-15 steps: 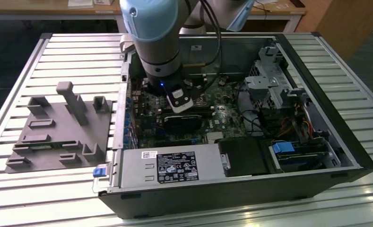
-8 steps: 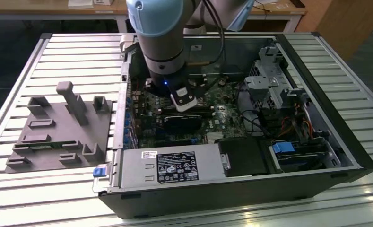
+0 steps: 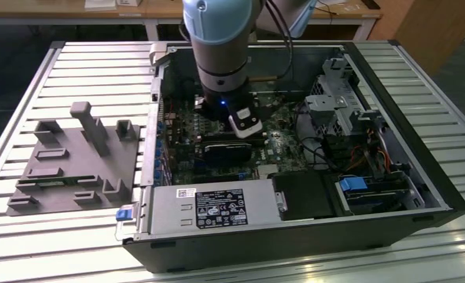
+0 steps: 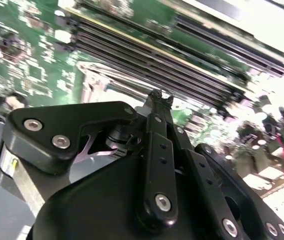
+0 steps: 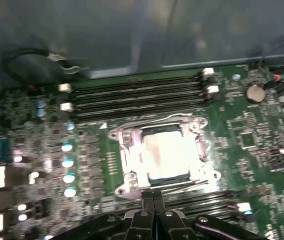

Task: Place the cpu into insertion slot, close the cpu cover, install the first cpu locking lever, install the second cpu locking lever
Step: 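Install the second cpu locking lever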

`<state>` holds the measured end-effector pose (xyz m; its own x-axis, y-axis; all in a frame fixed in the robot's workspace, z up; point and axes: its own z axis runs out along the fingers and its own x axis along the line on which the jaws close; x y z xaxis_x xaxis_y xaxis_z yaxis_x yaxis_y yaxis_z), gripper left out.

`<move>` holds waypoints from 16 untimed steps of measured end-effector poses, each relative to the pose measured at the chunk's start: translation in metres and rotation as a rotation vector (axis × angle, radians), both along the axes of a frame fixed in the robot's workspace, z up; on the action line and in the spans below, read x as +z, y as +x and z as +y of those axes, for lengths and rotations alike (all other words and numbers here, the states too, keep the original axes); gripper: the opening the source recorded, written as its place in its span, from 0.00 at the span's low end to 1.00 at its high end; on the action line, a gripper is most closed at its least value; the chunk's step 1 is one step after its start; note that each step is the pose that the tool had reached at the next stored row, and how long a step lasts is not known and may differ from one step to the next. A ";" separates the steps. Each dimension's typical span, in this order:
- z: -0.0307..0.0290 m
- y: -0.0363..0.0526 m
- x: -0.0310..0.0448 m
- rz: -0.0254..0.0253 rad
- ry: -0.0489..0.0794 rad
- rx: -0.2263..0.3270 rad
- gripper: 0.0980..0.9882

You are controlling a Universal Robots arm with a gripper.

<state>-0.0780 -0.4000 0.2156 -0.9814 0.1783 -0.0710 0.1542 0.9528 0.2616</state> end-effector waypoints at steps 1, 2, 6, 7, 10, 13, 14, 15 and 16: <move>0.0001 0.0031 0.0000 0.0006 -0.002 0.000 0.00; 0.0002 0.0057 0.0000 0.0014 -0.004 0.000 0.00; 0.0038 0.0103 0.0000 0.0018 -0.032 0.000 0.00; 0.0054 0.0109 0.0000 0.0018 -0.041 0.000 0.00; 0.0115 0.0123 0.0000 0.0018 -0.060 0.000 0.00; 0.0190 0.0137 0.0000 0.0019 -0.076 0.000 0.00; 0.0213 0.0141 0.0000 0.0018 -0.081 0.000 0.00; 0.0237 0.0144 -0.0001 0.0018 -0.085 0.000 0.00; 0.0260 0.0148 0.0000 0.0018 -0.089 0.000 0.00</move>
<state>-0.0632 -0.3740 0.2156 -0.9815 0.1715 -0.0848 0.1547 0.9722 0.1756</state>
